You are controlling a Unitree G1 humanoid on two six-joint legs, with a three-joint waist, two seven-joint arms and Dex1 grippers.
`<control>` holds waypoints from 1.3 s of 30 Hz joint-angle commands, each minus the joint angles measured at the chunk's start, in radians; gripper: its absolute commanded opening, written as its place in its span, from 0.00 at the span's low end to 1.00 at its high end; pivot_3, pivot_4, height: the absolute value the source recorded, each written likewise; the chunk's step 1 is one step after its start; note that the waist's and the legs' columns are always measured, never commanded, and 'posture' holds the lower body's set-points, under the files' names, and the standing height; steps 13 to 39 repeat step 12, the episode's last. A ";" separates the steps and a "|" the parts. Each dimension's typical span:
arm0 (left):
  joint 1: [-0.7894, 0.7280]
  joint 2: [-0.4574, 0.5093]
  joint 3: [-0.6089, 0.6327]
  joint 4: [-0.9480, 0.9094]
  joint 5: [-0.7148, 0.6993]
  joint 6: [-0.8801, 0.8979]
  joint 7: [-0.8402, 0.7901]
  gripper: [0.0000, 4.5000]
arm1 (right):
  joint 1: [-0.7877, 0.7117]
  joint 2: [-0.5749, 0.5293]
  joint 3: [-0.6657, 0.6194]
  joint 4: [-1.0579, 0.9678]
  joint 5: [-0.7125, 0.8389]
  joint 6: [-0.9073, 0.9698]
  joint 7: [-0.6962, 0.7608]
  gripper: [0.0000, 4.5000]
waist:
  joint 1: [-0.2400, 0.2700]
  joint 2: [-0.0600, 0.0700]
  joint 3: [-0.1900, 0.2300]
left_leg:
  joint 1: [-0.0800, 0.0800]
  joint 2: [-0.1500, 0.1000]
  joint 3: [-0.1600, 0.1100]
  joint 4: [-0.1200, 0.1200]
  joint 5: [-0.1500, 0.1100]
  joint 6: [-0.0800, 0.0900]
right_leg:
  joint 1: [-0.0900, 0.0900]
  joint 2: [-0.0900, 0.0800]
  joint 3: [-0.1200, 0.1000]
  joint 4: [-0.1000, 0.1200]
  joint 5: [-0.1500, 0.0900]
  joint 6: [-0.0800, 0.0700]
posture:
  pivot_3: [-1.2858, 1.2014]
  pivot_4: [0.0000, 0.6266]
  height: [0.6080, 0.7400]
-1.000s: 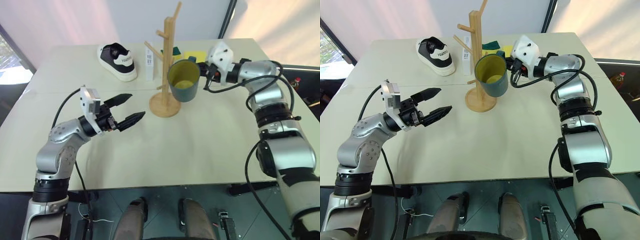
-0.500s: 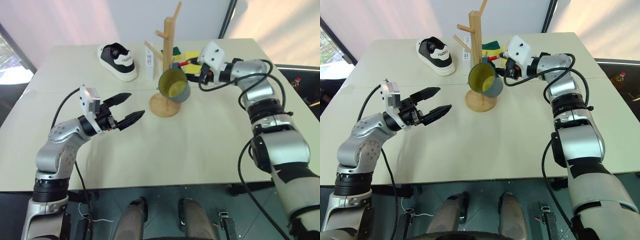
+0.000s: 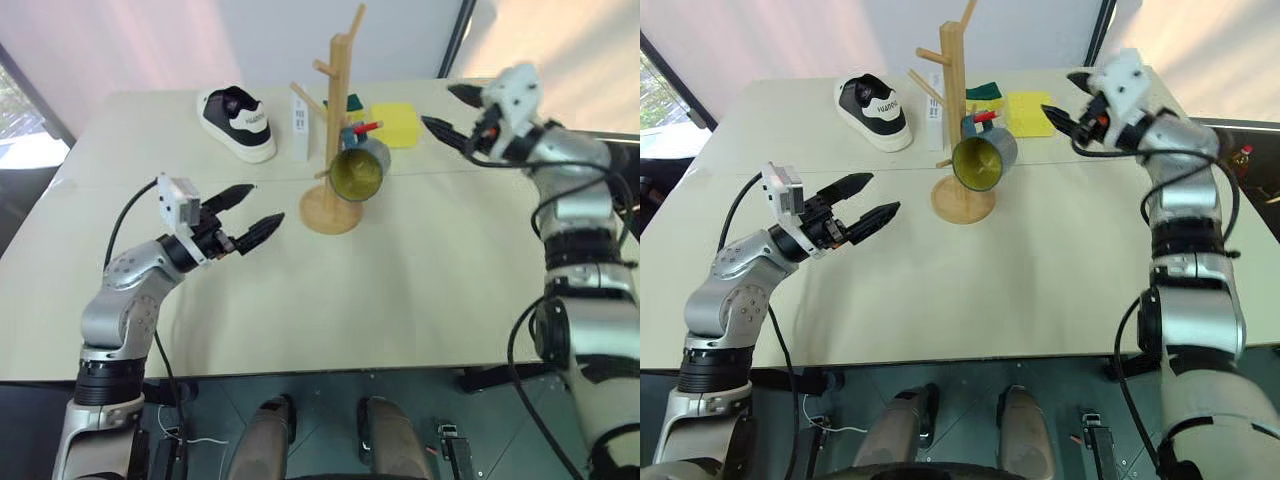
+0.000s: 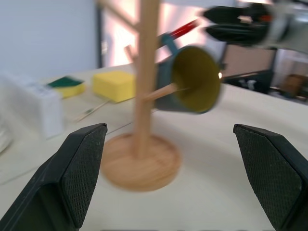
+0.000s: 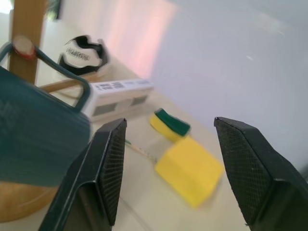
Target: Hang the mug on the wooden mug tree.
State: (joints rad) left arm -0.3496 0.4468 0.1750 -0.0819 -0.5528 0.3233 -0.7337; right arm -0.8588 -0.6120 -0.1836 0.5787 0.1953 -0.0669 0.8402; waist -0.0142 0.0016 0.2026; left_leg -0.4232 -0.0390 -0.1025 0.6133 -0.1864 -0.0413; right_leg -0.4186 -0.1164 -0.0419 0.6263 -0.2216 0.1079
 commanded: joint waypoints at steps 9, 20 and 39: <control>0.086 -0.068 0.074 0.225 0.159 -0.193 0.196 1.00 | 0.457 0.193 -0.083 -0.398 0.154 0.151 -0.203 0.66 | -0.003 0.000 0.000 | 0.010 0.002 0.011 0.002 0.001 0.001 | 0.002 0.000 0.009 0.004 -0.002 -0.004 | 0.52 0.24 1.00; 0.107 -0.068 0.078 0.233 0.155 -0.200 0.200 1.00 | 0.485 0.210 -0.076 -0.405 0.157 0.148 -0.209 0.66 | -0.003 0.000 0.000 | 0.015 0.002 0.012 0.001 0.000 0.000 | 0.010 0.000 0.010 -0.001 -0.002 -0.004 | 0.52 0.24 1.00; 0.107 -0.068 0.078 0.233 0.155 -0.200 0.200 1.00 | 0.485 0.210 -0.076 -0.405 0.157 0.148 -0.209 0.66 | -0.003 0.000 0.000 | 0.015 0.002 0.012 0.001 0.000 0.000 | 0.010 0.000 0.010 -0.001 -0.002 -0.004 | 0.52 0.24 1.00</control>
